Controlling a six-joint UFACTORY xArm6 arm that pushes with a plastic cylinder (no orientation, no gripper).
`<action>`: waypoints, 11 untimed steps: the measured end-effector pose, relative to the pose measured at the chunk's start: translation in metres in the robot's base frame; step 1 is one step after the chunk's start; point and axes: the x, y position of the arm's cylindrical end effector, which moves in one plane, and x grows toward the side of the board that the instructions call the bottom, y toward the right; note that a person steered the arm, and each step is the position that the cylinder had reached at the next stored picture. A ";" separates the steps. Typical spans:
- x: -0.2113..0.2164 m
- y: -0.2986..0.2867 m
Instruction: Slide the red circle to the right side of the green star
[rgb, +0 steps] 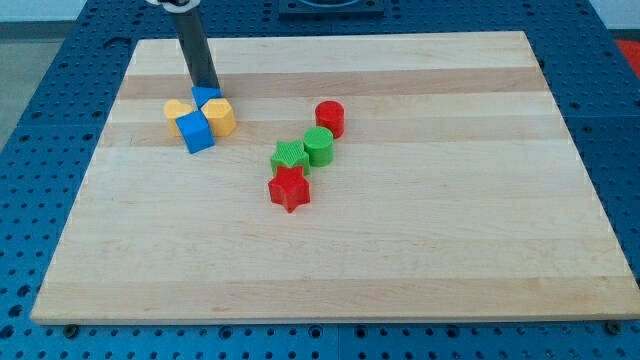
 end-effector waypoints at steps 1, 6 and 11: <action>0.021 -0.001; 0.059 0.153; 0.094 0.203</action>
